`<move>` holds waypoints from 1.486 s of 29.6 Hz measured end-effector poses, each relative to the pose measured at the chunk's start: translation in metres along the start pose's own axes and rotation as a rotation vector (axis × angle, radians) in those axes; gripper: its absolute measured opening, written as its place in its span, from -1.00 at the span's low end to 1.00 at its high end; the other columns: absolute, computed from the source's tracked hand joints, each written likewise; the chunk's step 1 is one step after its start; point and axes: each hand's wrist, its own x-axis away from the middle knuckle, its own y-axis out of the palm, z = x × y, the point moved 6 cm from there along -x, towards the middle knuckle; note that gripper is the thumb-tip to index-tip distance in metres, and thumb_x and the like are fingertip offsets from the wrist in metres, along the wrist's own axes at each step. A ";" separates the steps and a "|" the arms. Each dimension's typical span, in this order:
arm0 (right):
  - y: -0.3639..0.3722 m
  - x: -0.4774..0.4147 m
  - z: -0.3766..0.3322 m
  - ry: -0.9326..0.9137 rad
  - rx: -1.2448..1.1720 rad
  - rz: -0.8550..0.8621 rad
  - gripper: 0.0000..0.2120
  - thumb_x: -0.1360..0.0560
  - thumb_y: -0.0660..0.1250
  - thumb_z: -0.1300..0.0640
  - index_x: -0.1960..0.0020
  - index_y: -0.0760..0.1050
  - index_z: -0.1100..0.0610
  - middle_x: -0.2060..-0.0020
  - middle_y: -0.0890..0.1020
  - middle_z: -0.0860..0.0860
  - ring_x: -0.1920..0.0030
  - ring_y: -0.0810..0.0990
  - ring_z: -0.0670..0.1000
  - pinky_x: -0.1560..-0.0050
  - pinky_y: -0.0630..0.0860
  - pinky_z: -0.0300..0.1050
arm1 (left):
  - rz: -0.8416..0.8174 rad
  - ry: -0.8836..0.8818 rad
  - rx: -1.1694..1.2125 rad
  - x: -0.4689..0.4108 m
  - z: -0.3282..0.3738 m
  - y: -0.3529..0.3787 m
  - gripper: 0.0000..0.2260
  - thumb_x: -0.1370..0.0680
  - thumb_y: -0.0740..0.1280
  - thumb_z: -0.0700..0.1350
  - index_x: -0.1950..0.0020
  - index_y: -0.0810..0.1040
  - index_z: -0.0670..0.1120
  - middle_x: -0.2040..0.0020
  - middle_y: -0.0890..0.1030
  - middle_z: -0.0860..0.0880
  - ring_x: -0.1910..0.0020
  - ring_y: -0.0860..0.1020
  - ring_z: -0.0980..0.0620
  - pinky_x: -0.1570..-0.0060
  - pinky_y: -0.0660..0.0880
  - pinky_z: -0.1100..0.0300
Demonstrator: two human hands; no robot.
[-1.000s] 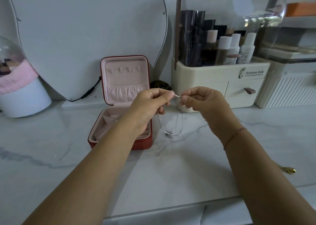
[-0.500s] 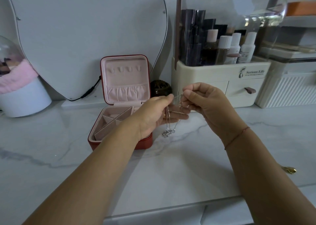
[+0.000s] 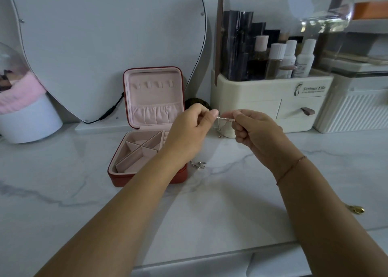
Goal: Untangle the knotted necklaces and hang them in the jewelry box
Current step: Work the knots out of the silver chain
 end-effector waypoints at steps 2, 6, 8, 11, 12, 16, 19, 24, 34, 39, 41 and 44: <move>0.003 0.000 0.001 -0.001 0.037 -0.052 -0.70 -0.60 0.22 0.13 -0.06 0.55 0.37 0.41 0.23 -0.01 0.39 0.20 -0.08 0.28 0.25 -0.20 | 0.041 0.013 0.017 -0.001 0.000 -0.002 -0.76 -0.60 0.24 0.01 0.16 0.47 -0.12 0.44 0.37 0.10 0.46 0.34 0.20 0.41 0.26 0.36; 0.012 0.004 0.002 0.014 0.109 -0.177 -0.77 -0.50 0.37 0.13 -0.07 0.60 0.26 0.46 0.38 -0.11 0.40 0.29 -0.13 0.24 0.32 -0.26 | 0.101 0.020 0.069 -0.001 0.001 -0.006 -0.77 -0.59 0.26 0.02 0.21 0.47 -0.07 0.48 0.39 0.13 0.43 0.37 0.20 0.38 0.28 0.36; 0.015 0.006 0.003 0.032 0.107 -0.211 -0.84 -0.48 0.39 0.20 -0.04 0.61 0.22 0.47 0.47 -0.15 0.41 0.30 -0.13 0.25 0.31 -0.25 | 0.115 0.028 0.081 -0.001 0.003 -0.007 -0.76 -0.59 0.26 0.00 0.26 0.44 -0.01 0.48 0.37 0.13 0.44 0.36 0.21 0.38 0.27 0.39; 0.016 0.006 0.004 0.050 0.088 -0.223 -0.88 -0.48 0.38 0.23 0.01 0.58 0.25 0.47 0.45 -0.13 0.42 0.29 -0.12 0.25 0.29 -0.23 | 0.108 0.030 0.084 -0.001 0.004 -0.006 -0.75 -0.60 0.24 0.02 0.26 0.42 0.00 0.41 0.40 0.09 0.41 0.35 0.19 0.36 0.31 0.35; 0.017 0.007 0.005 0.057 0.074 -0.234 -0.91 -0.49 0.36 0.23 0.04 0.56 0.24 0.44 0.45 -0.10 0.40 0.31 -0.11 0.24 0.32 -0.23 | 0.110 0.030 0.081 -0.001 0.003 -0.006 -0.75 -0.60 0.23 0.02 0.26 0.41 0.00 0.39 0.42 0.06 0.40 0.36 0.17 0.34 0.33 0.32; 0.022 0.010 0.006 0.142 -0.082 -0.321 -0.92 -0.57 0.23 0.24 0.07 0.49 0.20 0.21 0.63 0.05 0.14 0.63 -0.02 0.04 0.57 -0.20 | 0.179 0.012 0.087 -0.001 0.000 -0.012 -0.72 -0.62 0.19 0.05 0.27 0.36 0.01 0.41 0.42 0.06 0.44 0.36 0.17 0.35 0.33 0.29; 0.025 0.013 0.004 0.199 -0.256 -0.370 -0.87 -0.60 0.16 0.23 0.03 0.48 0.20 0.23 0.62 0.09 0.25 0.64 -0.01 0.17 0.61 -0.20 | 0.199 -0.040 0.058 -0.004 -0.008 -0.016 -0.69 -0.63 0.15 0.07 0.28 0.34 -0.01 0.41 0.43 0.03 0.44 0.37 0.10 0.33 0.34 0.18; 0.010 0.004 0.000 0.081 -0.154 -0.162 -0.79 -0.62 0.16 0.20 -0.04 0.55 0.27 0.40 0.42 0.01 0.42 0.33 -0.10 0.35 0.36 -0.33 | 0.163 -0.159 0.141 -0.003 -0.019 -0.013 -0.70 -0.62 0.20 0.01 0.27 0.40 -0.08 0.40 0.51 0.01 0.46 0.47 0.07 0.43 0.45 0.17; 0.004 0.004 -0.008 -0.068 -0.180 -0.090 -0.77 -0.62 0.11 0.30 -0.15 0.52 0.24 0.36 0.52 0.05 0.37 0.43 -0.07 0.24 0.45 -0.27 | -0.061 -0.396 0.405 0.001 -0.027 0.002 -0.76 -0.62 0.22 -0.04 0.20 0.50 -0.11 0.40 0.57 0.02 0.40 0.52 0.11 0.31 0.49 0.28; 0.006 0.004 -0.012 -0.095 -0.259 -0.142 -0.72 -0.60 0.08 0.37 -0.16 0.50 0.22 0.28 0.56 0.07 0.34 0.47 -0.08 0.21 0.47 -0.28 | -0.276 -0.549 0.528 0.008 -0.027 0.015 -0.76 -0.63 0.20 -0.02 0.17 0.48 -0.11 0.40 0.53 -0.02 0.59 0.32 0.12 0.52 0.29 0.30; 0.007 0.004 -0.012 -0.084 -0.273 -0.148 -0.72 -0.60 0.07 0.38 -0.16 0.50 0.21 0.31 0.55 0.05 0.34 0.46 -0.08 0.22 0.46 -0.27 | -0.344 -0.556 0.498 0.011 -0.026 0.018 -0.75 -0.62 0.20 0.00 0.12 0.52 -0.13 0.42 0.45 -0.01 0.63 0.20 0.15 0.59 0.16 0.33; 0.006 0.002 -0.009 -0.054 -0.289 -0.140 -0.71 -0.59 0.06 0.39 -0.12 0.51 0.21 0.35 0.52 0.04 0.37 0.40 -0.07 0.13 0.44 -0.16 | -0.399 -0.561 0.466 0.013 -0.024 0.019 -0.74 -0.61 0.22 0.03 0.05 0.58 -0.13 0.46 0.29 0.04 0.59 0.11 0.17 0.63 0.06 0.34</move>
